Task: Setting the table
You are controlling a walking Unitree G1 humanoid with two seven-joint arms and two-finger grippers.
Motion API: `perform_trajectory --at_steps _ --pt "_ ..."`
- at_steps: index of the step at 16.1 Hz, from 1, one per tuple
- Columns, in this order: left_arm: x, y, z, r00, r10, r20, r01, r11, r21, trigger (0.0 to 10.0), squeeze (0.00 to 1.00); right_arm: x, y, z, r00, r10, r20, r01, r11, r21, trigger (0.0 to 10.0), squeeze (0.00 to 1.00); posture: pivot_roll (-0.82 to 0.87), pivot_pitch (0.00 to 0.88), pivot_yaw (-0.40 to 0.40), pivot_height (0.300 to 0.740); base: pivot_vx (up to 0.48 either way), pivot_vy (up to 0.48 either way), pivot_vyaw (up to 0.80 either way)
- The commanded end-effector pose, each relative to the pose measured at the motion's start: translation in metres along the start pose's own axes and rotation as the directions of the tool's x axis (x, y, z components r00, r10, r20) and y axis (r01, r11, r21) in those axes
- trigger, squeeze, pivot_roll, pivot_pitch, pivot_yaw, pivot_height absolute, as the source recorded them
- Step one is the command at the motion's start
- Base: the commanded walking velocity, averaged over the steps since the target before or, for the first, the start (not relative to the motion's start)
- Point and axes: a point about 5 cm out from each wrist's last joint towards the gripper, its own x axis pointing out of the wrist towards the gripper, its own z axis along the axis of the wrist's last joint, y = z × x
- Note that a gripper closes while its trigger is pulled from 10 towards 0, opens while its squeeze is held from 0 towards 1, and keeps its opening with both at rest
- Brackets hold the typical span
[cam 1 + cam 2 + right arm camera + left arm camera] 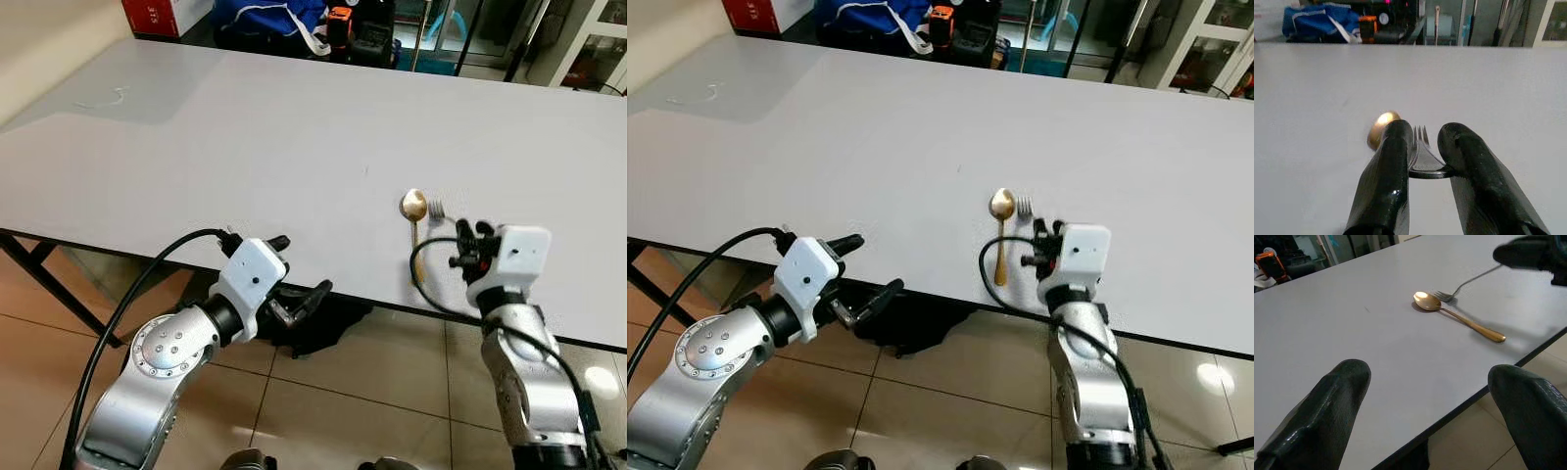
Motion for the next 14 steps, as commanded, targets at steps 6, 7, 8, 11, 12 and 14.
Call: perform_trajectory --at_steps 6,7,8,11,12,14 --pt "-0.001 -0.003 0.004 0.999 -0.032 0.015 0.032 0.999 0.014 10.0 0.00 -0.012 -0.003 -0.026 0.991 0.037 -0.128 -0.036 0.999 0.016 10.0 0.00 0.08 0.057 -0.010 0.740 0.000 0.000 0.00" --pt "-0.001 -0.003 0.004 0.999 -0.033 0.015 0.032 0.999 0.014 10.0 0.00 -0.012 -0.002 -0.026 0.990 0.041 -0.133 -0.039 0.999 0.021 10.0 0.00 0.08 0.057 -0.010 0.740 0.000 0.000 0.00" --pt "0.000 -0.003 0.005 0.999 -0.042 0.018 0.042 0.999 0.013 10.0 0.00 -0.014 0.001 -0.032 0.985 0.072 -0.158 -0.069 0.997 0.024 10.0 0.00 0.08 0.056 -0.009 0.740 0.000 0.000 0.00" --pt "0.001 -0.006 0.006 0.996 -0.087 0.017 0.087 0.996 0.009 10.0 0.00 -0.013 0.005 -0.041 0.972 0.088 -0.218 -0.086 0.996 0.018 10.0 0.00 0.08 0.055 -0.006 0.740 0.000 0.000 0.00" --pt "0.001 -0.006 0.006 0.995 -0.094 0.016 0.094 0.996 0.008 10.0 0.00 -0.012 0.004 -0.043 0.970 0.080 -0.231 -0.080 0.997 0.011 10.0 0.00 0.08 0.054 -0.003 0.740 0.000 0.000 0.00" --pt "0.001 -0.007 0.006 0.995 -0.102 0.014 0.102 0.995 0.007 10.0 0.00 -0.011 0.005 -0.046 0.964 0.092 -0.250 -0.093 0.996 0.007 10.0 0.00 0.08 0.056 -0.004 0.740 0.000 0.000 0.00"
